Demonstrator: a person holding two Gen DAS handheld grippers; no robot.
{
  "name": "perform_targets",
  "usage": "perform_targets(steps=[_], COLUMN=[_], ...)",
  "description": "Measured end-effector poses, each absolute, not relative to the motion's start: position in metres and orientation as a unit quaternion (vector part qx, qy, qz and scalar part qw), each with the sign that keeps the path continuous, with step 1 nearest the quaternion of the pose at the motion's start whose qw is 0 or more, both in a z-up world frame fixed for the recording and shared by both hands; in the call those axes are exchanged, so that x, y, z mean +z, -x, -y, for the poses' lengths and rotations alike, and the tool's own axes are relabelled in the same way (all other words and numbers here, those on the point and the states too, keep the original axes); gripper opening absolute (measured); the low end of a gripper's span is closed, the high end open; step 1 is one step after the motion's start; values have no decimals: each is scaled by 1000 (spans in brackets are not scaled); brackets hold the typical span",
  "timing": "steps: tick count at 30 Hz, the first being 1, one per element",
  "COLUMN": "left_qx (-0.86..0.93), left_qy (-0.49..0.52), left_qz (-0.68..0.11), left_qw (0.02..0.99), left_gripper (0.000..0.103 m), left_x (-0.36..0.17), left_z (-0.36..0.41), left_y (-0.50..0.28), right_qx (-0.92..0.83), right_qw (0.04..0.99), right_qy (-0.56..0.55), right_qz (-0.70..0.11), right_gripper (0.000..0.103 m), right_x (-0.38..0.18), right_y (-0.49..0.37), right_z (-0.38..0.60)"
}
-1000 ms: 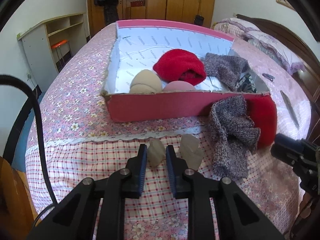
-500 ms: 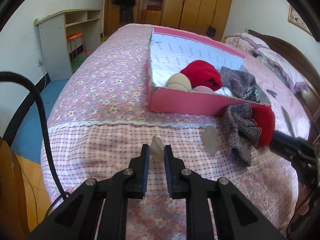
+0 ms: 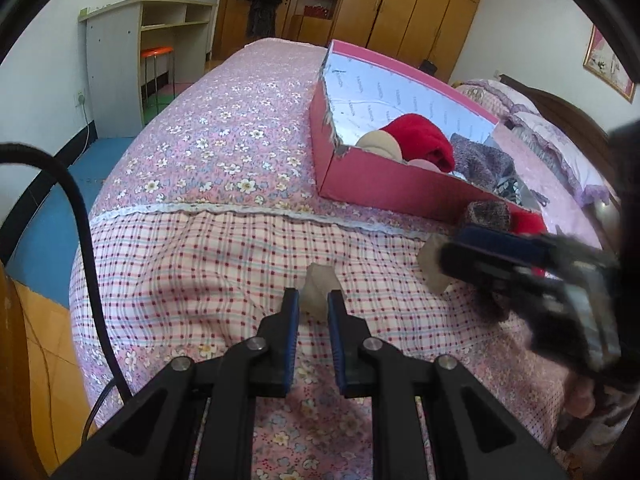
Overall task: Organize soft objects
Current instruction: 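Grasp a translucent piece with the left gripper while the right gripper grasps the other, then carry both translucent pieces over the box with both grippers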
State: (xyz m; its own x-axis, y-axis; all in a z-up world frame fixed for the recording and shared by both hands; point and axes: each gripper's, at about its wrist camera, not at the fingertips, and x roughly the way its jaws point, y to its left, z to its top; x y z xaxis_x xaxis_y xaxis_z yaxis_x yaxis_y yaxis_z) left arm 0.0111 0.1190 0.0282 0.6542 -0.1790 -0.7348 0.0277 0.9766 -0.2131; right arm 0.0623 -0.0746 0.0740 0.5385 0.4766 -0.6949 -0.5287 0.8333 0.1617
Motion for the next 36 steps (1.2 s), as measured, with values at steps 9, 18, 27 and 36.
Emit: perform_targets(steps=[9,18,27,36], left_qx=[-64,-66,-69,-75], left_qy=[98,102,100,96], left_qz=[-411,-404,-388,-377], left_qw=[904,907,914,918], left_gripper=[15,15,15,14], left_x=[25,29,42,55], left_z=[-123,-120,-122,-119], left_y=[-8,-8,2,9], right_qx=[260,257,282,292], right_qw=[871,879,884,890], right_qy=[43,34,11,-20], right_qz=[-415,-401,-374,-350], right_gripper=[31,11,9,9], right_x=[42,44,63,82], right_y=[-83,-79,-58,-44], right_z=[65,73,83,94])
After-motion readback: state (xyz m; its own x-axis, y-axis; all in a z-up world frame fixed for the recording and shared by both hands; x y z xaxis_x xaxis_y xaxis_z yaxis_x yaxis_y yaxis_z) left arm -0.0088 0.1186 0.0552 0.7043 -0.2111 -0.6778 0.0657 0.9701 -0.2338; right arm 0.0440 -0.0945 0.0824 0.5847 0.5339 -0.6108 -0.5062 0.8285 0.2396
